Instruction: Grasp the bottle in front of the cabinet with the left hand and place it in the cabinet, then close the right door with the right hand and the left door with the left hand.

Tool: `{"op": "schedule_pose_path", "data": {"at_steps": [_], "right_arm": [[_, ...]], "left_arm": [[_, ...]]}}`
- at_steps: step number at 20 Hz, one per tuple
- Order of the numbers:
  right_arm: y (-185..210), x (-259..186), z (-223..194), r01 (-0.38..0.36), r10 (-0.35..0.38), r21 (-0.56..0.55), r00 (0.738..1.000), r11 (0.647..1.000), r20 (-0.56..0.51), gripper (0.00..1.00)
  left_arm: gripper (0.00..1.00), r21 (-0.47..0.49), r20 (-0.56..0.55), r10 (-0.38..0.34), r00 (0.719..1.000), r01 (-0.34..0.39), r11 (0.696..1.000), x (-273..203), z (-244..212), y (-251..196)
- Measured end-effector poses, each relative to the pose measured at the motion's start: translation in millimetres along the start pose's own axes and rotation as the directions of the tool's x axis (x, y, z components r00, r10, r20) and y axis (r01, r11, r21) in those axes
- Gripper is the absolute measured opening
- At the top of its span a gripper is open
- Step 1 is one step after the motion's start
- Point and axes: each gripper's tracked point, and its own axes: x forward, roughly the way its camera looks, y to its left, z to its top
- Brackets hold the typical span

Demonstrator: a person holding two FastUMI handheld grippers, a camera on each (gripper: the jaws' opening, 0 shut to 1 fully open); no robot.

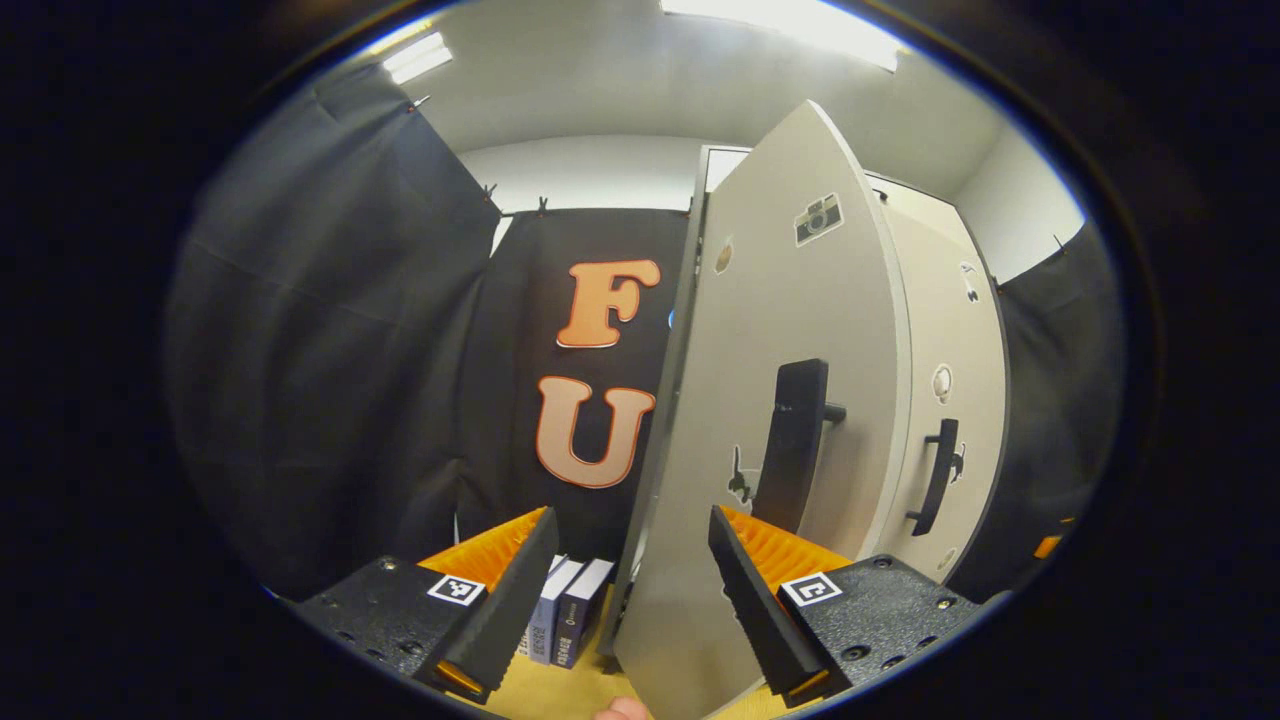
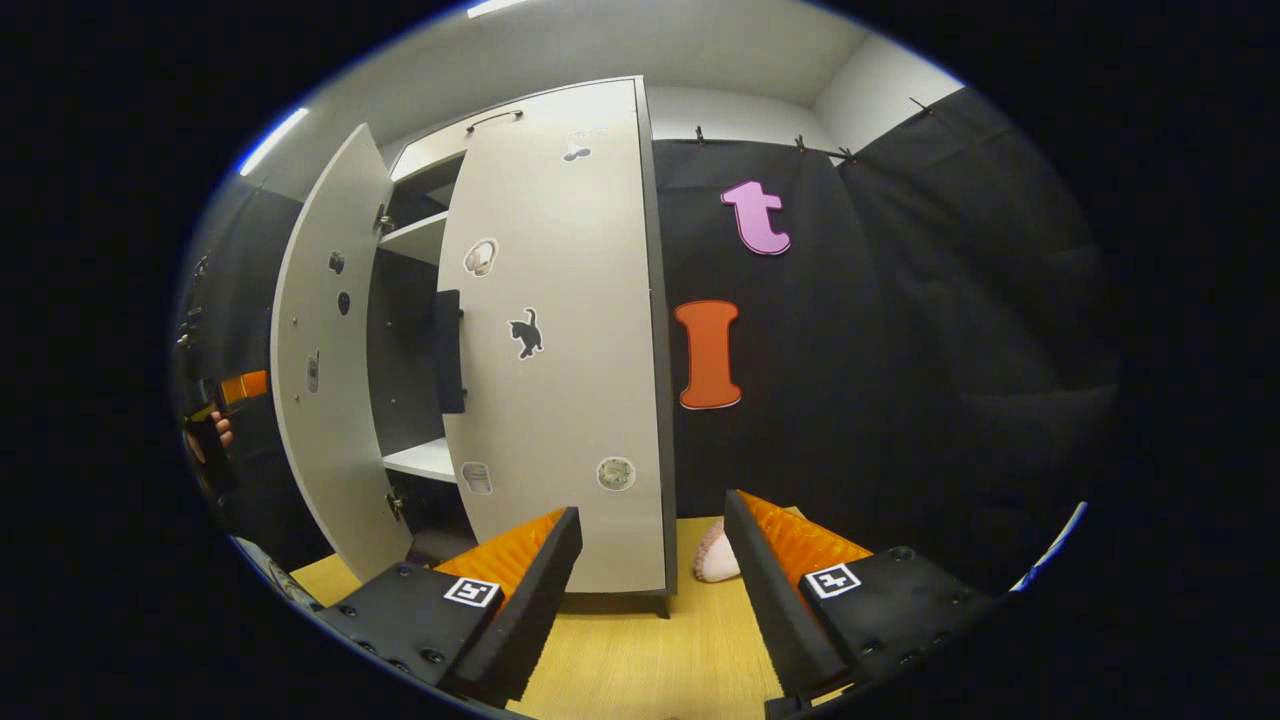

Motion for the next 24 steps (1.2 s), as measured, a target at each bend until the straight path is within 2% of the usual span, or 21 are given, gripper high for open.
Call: {"op": "schedule_pose_path", "data": {"at_steps": [1, 2, 4, 7, 8, 11, 13, 16, 17, 18, 24], "right_arm": [[-2, -1, 1, 0.008, -0.008, -0.001, 1.000, 1.000, 0.002, 0.86], [-3, -3, 1, 0.015, -0.015, -0.001, 1.000, 1.000, 0.002, 0.86], [-8, -6, 1, 0.033, -0.033, 0.001, 0.999, 0.999, 0.001, 0.87], [-14, -11, 1, 0.059, -0.059, 0.009, 0.998, 0.998, 0.005, 0.86], [-17, -13, 0, 0.070, -0.070, 0.009, 0.998, 0.998, 0.005, 0.87], [-22, -16, -1, 0.092, -0.092, 0.016, 0.996, 0.996, 0.002, 0.86], [-26, -19, -1, 0.104, -0.104, 0.017, 0.995, 0.994, 0.002, 0.86], [-33, -23, 1, 0.126, -0.126, 0.009, 0.992, 0.992, 0.004, 0.86], [-35, -25, 2, 0.132, -0.132, 0.008, 0.991, 0.991, 0.005, 0.86], [-37, -25, 3, 0.137, -0.137, 0.008, 0.991, 0.991, 0.006, 0.86], [-52, -36, 10, 0.175, -0.175, 0.012, 0.984, 0.985, 0.019, 0.86]], "left_arm": [[0.89, -0.004, 0.001, -0.023, 1.000, 0.023, 1.000, 4, -3, -10], [0.93, -0.001, -0.002, -0.039, 0.999, 0.039, 0.999, 7, -4, -17], [0.89, 0.003, 0.000, -0.071, 0.997, 0.071, 0.997, 13, -3, -33], [0.91, -0.004, 0.016, -0.126, 0.992, 0.126, 0.992, 23, 3, -58], [0.94, -0.008, 0.015, -0.142, 0.990, 0.142, 0.990, 25, 1, -66], [0.91, -0.040, -0.023, -0.197, 0.980, 0.196, 0.980, 35, -16, -91], [0.95, -0.048, -0.042, -0.222, 0.974, 0.220, 0.974, 41, -25, -105], [0.94, -0.014, -0.030, -0.203, 0.979, 0.203, 0.979, 55, -27, -104], [0.91, -0.011, -0.036, -0.192, 0.981, 0.192, 0.981, 60, -31, -107], [0.94, -0.005, -0.040, -0.189, 0.981, 0.189, 0.982, 67, -34, -109], [0.94, -0.019, -0.050, -0.206, 0.977, 0.205, 0.979, 80, -40, -125]]}}
